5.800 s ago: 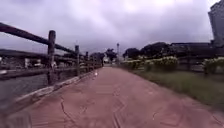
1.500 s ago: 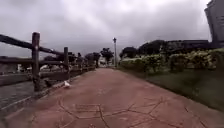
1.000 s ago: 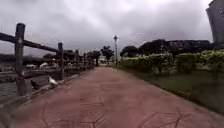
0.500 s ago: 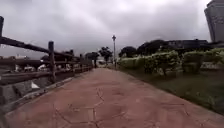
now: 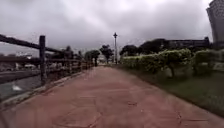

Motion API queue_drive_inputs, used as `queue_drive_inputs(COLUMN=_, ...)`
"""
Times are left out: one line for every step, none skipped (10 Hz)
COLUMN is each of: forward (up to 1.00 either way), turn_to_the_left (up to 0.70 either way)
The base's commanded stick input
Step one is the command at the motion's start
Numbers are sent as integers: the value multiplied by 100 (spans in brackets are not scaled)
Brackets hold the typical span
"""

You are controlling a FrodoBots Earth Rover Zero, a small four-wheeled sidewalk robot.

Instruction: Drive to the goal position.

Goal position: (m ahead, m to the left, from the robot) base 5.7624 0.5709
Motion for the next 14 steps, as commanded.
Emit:
queue_drive_inputs(forward=100, turn_to_the_left=0)
queue_drive_inputs(forward=100, turn_to_the_left=0)
queue_drive_inputs(forward=100, turn_to_the_left=0)
queue_drive_inputs(forward=100, turn_to_the_left=0)
queue_drive_inputs(forward=100, turn_to_the_left=0)
queue_drive_inputs(forward=100, turn_to_the_left=0)
queue_drive_inputs(forward=100, turn_to_the_left=0)
queue_drive_inputs(forward=100, turn_to_the_left=0)
queue_drive_inputs(forward=100, turn_to_the_left=0)
queue_drive_inputs(forward=100, turn_to_the_left=0)
queue_drive_inputs(forward=100, turn_to_the_left=0)
queue_drive_inputs(forward=100, turn_to_the_left=0)
queue_drive_inputs(forward=100, turn_to_the_left=0)
queue_drive_inputs(forward=100, turn_to_the_left=0)
